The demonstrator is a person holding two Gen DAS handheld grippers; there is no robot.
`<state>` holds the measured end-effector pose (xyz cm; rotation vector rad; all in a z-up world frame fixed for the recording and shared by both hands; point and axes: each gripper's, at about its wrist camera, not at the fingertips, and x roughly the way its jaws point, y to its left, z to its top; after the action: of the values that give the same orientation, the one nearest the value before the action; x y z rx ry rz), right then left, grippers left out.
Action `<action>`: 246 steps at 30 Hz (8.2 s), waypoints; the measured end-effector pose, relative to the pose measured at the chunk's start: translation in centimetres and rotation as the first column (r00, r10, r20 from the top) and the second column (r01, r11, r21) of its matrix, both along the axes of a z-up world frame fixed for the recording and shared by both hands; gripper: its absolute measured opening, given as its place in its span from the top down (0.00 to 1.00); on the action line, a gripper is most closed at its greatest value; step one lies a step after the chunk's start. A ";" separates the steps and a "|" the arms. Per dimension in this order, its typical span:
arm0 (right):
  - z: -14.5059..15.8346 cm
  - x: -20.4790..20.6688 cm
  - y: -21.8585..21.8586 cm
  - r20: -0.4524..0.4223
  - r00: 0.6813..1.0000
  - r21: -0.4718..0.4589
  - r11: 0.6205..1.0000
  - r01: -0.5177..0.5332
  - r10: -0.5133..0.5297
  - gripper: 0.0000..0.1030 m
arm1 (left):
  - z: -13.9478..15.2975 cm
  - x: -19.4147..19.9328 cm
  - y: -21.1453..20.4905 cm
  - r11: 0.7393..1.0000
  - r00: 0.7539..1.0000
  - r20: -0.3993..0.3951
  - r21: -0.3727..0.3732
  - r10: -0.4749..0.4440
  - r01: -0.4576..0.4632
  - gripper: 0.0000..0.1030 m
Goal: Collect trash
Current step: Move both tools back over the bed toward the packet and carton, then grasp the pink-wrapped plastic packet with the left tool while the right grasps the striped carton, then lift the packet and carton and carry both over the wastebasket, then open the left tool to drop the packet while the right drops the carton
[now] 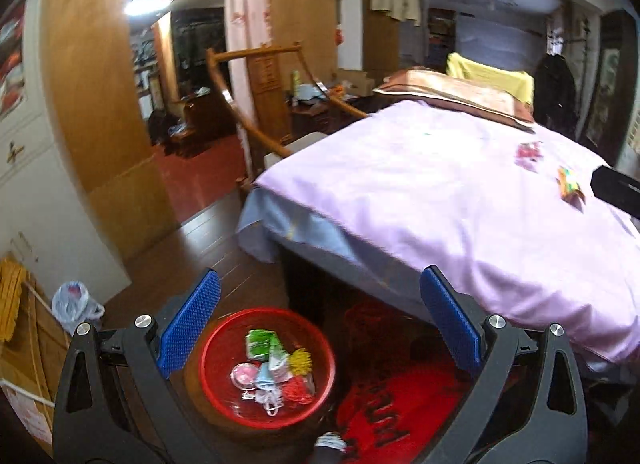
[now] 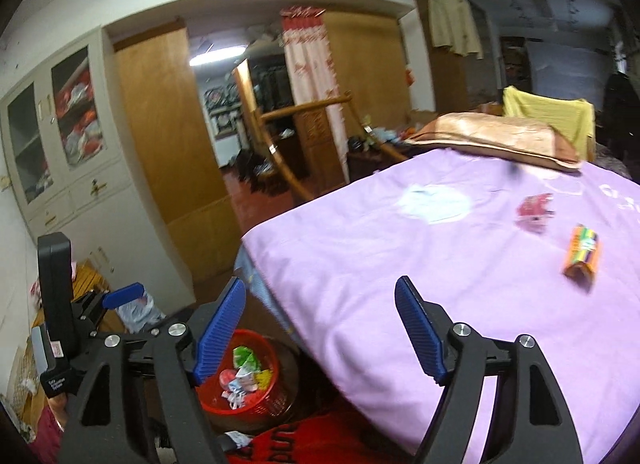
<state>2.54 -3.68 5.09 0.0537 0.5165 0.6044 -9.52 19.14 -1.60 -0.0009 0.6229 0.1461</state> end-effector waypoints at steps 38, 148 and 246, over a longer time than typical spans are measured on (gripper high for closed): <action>-4.9 10.4 -21.5 0.035 0.849 -0.233 0.822 0.520 -0.527 0.05 | -0.3 19.7 -23.4 0.922 0.919 -0.119 0.057 -0.375 0.384 0.07; -11.3 27.6 -24.5 -0.256 0.717 -0.298 0.758 0.580 -0.649 0.17 | -5.5 42.3 -29.6 0.899 0.874 -0.244 -0.243 -0.420 0.365 0.06; -18.3 0.7 21.9 -0.486 0.841 -0.408 0.790 -0.458 0.236 0.38 | -15.4 -3.3 14.2 0.981 0.888 -0.429 -0.017 0.167 -0.193 0.07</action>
<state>3.25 18.25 -13.21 -0.4482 1.1102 0.8154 -12.85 33.31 -16.98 -0.0869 1.0669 0.3138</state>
